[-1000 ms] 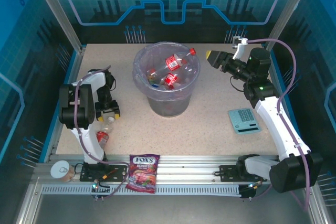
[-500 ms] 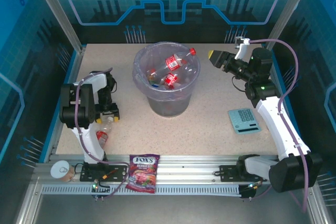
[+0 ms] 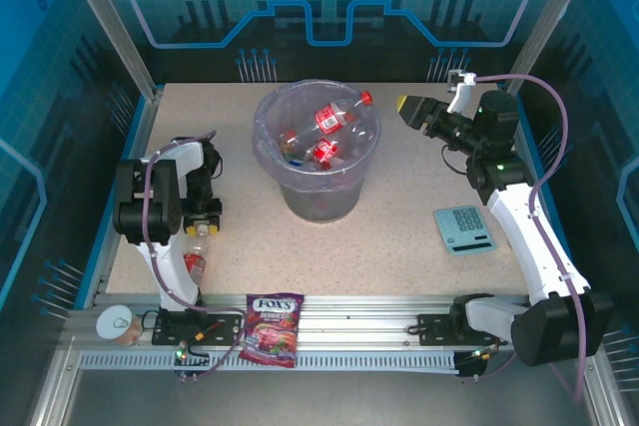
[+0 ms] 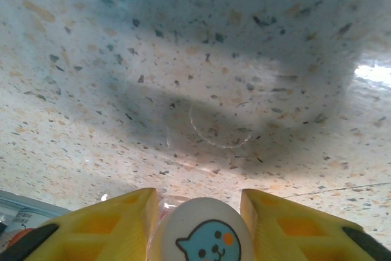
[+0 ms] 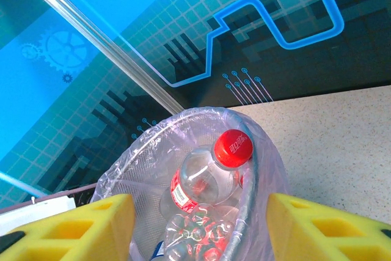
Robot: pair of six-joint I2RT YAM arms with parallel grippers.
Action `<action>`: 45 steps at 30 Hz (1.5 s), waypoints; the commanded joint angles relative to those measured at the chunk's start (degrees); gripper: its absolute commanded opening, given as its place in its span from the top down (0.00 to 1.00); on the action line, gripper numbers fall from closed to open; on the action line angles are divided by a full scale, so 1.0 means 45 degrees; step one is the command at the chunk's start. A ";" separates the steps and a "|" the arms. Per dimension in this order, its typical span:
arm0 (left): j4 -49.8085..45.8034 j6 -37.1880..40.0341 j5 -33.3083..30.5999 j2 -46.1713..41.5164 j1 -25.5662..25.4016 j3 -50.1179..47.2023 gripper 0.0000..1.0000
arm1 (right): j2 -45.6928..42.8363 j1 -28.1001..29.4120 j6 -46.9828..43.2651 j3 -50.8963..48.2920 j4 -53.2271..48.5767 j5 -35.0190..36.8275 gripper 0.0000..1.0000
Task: Put the plastic bottles in the bin
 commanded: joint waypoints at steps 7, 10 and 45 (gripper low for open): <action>-0.0497 0.0067 -0.0328 -0.0647 -0.0100 0.0578 0.70 | -0.0116 -0.0193 -0.0143 0.0087 -0.0208 -0.0176 0.40; -0.0800 0.0141 -0.0437 -0.0920 -0.0086 0.0905 0.72 | -0.0089 -0.0193 -0.0143 0.0188 -0.0262 -0.0158 0.40; 0.3064 -0.3342 0.4182 -0.6974 -0.2553 1.3577 0.89 | -0.0257 -0.0198 -0.2193 0.1924 -0.4745 0.2299 0.40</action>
